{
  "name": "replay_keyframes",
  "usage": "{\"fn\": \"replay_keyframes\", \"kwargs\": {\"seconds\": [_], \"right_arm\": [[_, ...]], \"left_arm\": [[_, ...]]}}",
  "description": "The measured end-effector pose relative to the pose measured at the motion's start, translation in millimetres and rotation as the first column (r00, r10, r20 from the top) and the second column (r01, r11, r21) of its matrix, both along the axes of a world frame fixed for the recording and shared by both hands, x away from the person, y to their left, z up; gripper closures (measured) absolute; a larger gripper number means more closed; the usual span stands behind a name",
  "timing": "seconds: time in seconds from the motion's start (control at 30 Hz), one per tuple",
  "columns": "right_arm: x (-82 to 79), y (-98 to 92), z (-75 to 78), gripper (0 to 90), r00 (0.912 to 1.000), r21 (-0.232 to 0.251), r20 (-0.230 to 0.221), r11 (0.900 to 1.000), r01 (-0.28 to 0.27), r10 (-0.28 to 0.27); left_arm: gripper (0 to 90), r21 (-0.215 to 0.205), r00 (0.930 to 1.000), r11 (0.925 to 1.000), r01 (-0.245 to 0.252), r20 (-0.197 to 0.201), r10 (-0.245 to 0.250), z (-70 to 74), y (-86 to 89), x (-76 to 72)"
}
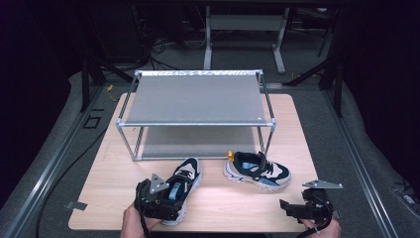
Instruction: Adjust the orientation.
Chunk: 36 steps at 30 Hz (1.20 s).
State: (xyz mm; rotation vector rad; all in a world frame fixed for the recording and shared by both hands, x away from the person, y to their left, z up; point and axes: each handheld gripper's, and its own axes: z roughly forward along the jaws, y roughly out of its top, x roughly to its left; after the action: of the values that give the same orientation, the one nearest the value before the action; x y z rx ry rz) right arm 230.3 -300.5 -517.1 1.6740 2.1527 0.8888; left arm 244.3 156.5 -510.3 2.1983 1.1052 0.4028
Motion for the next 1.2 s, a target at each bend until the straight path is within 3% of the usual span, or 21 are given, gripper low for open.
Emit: {"fn": "replay_keyframes", "kwargs": {"seconds": [0.2,0.3,0.7,0.9,1.2], "right_arm": [[-0.6,-3.2,-0.4,9.3,1.0000,0.002,-0.003,1.000,0.004,-0.004],[-1.0,-4.0,-1.3,9.4,1.0000,0.005,0.001,1.000,0.004,-0.004],[-1.2,-2.8,-3.8,9.5,1.0000,0.009,-0.005,1.000,0.002,-0.002],[-2.0,-4.4,-4.9,9.6,1.0000,0.019,-0.008,1.000,-0.002,0.002],[-3.1,-4.7,-4.5,9.9,1.0000,0.020,0.009,1.000,0.004,-0.004]], "left_arm": [[1.9,0.011,0.9991,0.9990,-0.043,0.008,0.042,-0.6,21.6,2.1],[2.4,-0.017,0.9976,0.9975,-0.069,0.005,0.069,-1.6,29.6,1.4],[0.0,-0.058,0.9941,0.9924,-0.109,-0.003,0.109,-19.3,13.4,8.1],[13.7,-0.091,0.9951,0.9909,-0.099,-0.003,0.099,-26.6,14.2,11.3],[21.0,-0.084,0.9930,0.9912,-0.102,0.052,0.106,-25.6,13.7,5.7]]}}
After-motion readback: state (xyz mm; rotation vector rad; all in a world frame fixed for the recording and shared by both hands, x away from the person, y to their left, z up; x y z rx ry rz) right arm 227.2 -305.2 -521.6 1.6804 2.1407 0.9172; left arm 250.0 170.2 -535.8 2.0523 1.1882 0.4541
